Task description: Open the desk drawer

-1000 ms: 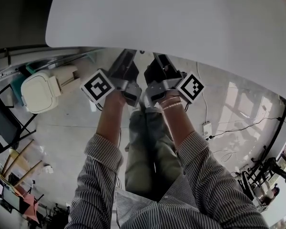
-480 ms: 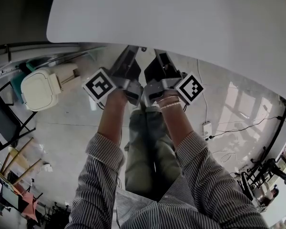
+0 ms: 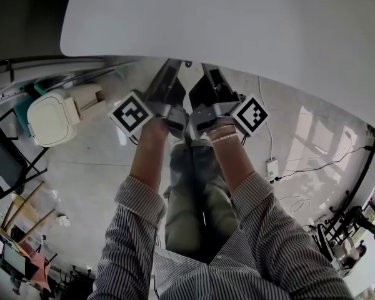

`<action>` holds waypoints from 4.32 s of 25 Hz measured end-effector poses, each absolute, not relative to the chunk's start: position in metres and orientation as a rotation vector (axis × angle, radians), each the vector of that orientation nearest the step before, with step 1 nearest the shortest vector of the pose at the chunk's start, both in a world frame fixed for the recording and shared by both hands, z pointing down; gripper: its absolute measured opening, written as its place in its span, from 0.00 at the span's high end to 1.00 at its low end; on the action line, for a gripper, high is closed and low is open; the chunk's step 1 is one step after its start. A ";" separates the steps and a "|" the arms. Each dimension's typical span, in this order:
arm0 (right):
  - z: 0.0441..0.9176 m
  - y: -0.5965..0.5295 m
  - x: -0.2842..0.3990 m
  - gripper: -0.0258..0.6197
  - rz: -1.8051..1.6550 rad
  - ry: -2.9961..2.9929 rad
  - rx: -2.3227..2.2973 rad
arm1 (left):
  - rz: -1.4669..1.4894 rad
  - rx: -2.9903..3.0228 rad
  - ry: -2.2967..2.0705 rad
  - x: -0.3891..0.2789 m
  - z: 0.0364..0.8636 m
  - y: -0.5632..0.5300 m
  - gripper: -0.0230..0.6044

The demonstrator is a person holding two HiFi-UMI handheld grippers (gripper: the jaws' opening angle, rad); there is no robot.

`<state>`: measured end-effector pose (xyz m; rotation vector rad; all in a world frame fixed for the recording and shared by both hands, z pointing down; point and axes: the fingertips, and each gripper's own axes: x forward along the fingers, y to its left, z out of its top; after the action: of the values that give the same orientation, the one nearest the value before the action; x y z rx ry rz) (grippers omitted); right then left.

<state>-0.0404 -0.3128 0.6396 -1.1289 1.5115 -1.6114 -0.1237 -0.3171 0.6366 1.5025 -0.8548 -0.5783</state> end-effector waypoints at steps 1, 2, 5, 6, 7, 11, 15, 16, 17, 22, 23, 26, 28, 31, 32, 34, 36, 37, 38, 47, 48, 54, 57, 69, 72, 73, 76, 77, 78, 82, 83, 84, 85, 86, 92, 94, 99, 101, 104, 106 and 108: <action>0.639 -0.312 -0.040 0.90 -1.614 1.510 -1.127 | -0.581 1.503 -0.857 -0.124 0.636 -0.316 0.89; 0.638 -0.310 -0.041 0.90 -1.616 1.508 -1.124 | -0.584 1.504 -0.857 -0.124 0.634 -0.314 0.89; 0.635 -0.305 -0.041 0.90 -1.622 1.507 -1.114 | -0.594 1.497 -0.862 -0.124 0.632 -0.310 0.89; 0.635 -0.304 -0.042 0.90 -1.623 1.507 -1.110 | -0.595 1.495 -0.865 -0.125 0.631 -0.308 0.89; 0.634 -0.302 -0.042 0.90 -1.624 1.507 -1.106 | -0.598 1.492 -0.865 -0.125 0.631 -0.307 0.89; 0.637 -0.297 -0.043 0.90 -1.639 1.497 -1.097 | -0.645 1.456 -0.839 -0.125 0.631 -0.302 0.89; 0.642 -0.296 -0.044 0.90 -1.656 1.500 -1.096 | -0.641 1.444 -0.844 -0.125 0.636 -0.301 0.89; 0.644 -0.296 -0.044 0.90 -1.660 1.501 -1.095 | -0.636 1.447 -0.843 -0.126 0.638 -0.300 0.89; 0.645 -0.295 -0.045 0.90 -1.665 1.500 -1.092 | -0.631 1.450 -0.842 -0.126 0.639 -0.300 0.89; 0.644 -0.281 -0.048 0.90 -1.673 1.524 -1.079 | -0.627 1.459 -0.841 -0.130 0.639 -0.286 0.89; 0.643 -0.279 -0.048 0.90 -1.674 1.531 -1.077 | -0.632 1.460 -0.840 -0.130 0.638 -0.284 0.89; 0.641 -0.275 -0.047 0.90 -1.677 1.546 -1.076 | -0.652 1.455 -0.831 -0.129 0.635 -0.280 0.90; 0.641 -0.272 -0.047 0.90 -1.680 1.552 -1.073 | -0.654 1.452 -0.832 -0.129 0.635 -0.277 0.90; 0.640 -0.268 -0.047 0.90 -1.681 1.559 -1.065 | -0.647 1.456 -0.836 -0.129 0.636 -0.272 0.90; 0.640 -0.267 -0.047 0.90 -1.681 1.560 -1.064 | -0.648 1.456 -0.835 -0.129 0.635 -0.271 0.90; 0.640 -0.265 -0.047 0.90 -1.683 1.562 -1.060 | -0.649 1.460 -0.832 -0.129 0.635 -0.269 0.90; 0.640 -0.262 -0.049 0.90 -1.686 1.562 -1.057 | -0.642 1.470 -0.831 -0.131 0.635 -0.266 0.90; 0.640 -0.260 -0.050 0.90 -1.687 1.560 -1.056 | -0.638 1.475 -0.829 -0.132 0.634 -0.264 0.90; 0.640 -0.258 -0.050 0.90 -1.688 1.557 -1.057 | -0.636 1.476 -0.828 -0.132 0.634 -0.262 0.90; 0.640 -0.237 -0.055 0.90 -1.713 1.555 -1.077 | -0.631 1.466 -0.826 -0.136 0.635 -0.241 0.90; 0.640 -0.234 -0.056 0.90 -1.718 1.557 -1.074 | -0.629 1.468 -0.822 -0.137 0.635 -0.238 0.90; 0.641 -0.218 -0.056 0.90 -1.738 1.560 -1.067 | -0.629 1.475 -0.823 -0.137 0.634 -0.222 0.90; 0.639 -0.213 -0.057 0.90 -1.739 1.551 -1.073 | -0.623 1.477 -0.827 -0.138 0.633 -0.216 0.90; 0.640 -0.181 -0.063 0.90 -1.773 1.625 -1.079 | -0.611 1.453 -0.845 -0.143 0.635 -0.183 0.90; 0.639 -0.176 -0.064 0.90 -1.772 1.643 -1.071 | -0.616 1.450 -0.847 -0.144 0.634 -0.179 0.90; 0.638 -0.175 -0.064 0.90 -1.772 1.652 -1.070 | -0.616 1.447 -0.846 -0.144 0.633 -0.177 0.90; 0.636 -0.169 -0.066 0.89 -1.771 1.676 -1.069 | -0.620 1.445 -0.841 -0.146 0.632 -0.172 0.90; 0.636 -0.167 -0.066 0.89 -1.771 1.674 -1.067 | -0.620 1.445 -0.839 -0.146 0.632 -0.170 0.90; 0.636 -0.166 -0.065 0.89 -1.771 1.670 -1.065 | -0.617 1.446 -0.837 -0.145 0.632 -0.168 0.90; 0.638 -0.163 -0.066 0.89 -1.764 1.675 -1.053 | -0.614 1.452 -0.832 -0.146 0.634 -0.166 0.90; 0.638 -0.162 -0.066 0.89 -1.761 1.680 -1.050 | -0.618 1.450 -0.832 -0.146 0.634 -0.165 0.90; 0.639 -0.162 -0.066 0.89 -1.757 1.682 -1.047 | -0.623 1.448 -0.835 -0.146 0.634 -0.165 0.90; 0.639 -0.162 -0.067 0.89 -1.753 1.679 -1.042 | -0.628 1.444 -0.839 -0.147 0.634 -0.165 0.90; 0.639 -0.162 -0.067 0.89 -1.749 1.673 -1.038 | -0.633 1.439 -0.842 -0.147 0.635 -0.165 0.89; 0.644 -0.159 -0.069 0.89 -1.765 1.730 -1.060 | -0.614 1.416 -0.837 -0.148 0.641 -0.162 0.89; 0.647 -0.157 -0.068 0.89 -1.778 1.740 -1.074 | -0.590 1.414 -0.838 -0.147 0.645 -0.160 0.89; 0.656 -0.153 -0.069 0.89 -1.798 1.689 -1.083 | -0.553 1.408 -0.854 -0.148 0.656 -0.156 0.90; 0.660 -0.153 -0.070 0.86 -1.807 1.686 -1.084 | -0.527 1.409 -0.860 -0.148 0.662 -0.154 0.89; 0.666 -0.150 -0.070 0.85 -1.822 1.698 -1.079 | -0.517 1.401 -0.850 -0.149 0.668 -0.153 0.90; 0.668 -0.150 -0.071 0.85 -1.824 1.699 -1.066 | -0.517 1.394 -0.846 -0.149 0.670 -0.153 0.90; 0.671 -0.149 -0.071 0.85 -1.826 1.700 -1.063 | -0.522 1.384 -0.845 -0.149 0.673 -0.152 0.89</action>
<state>-0.0711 -0.1492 0.6708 -1.0633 1.7002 -1.8259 -0.1490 -0.1525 0.6735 1.3840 -0.8451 -0.5216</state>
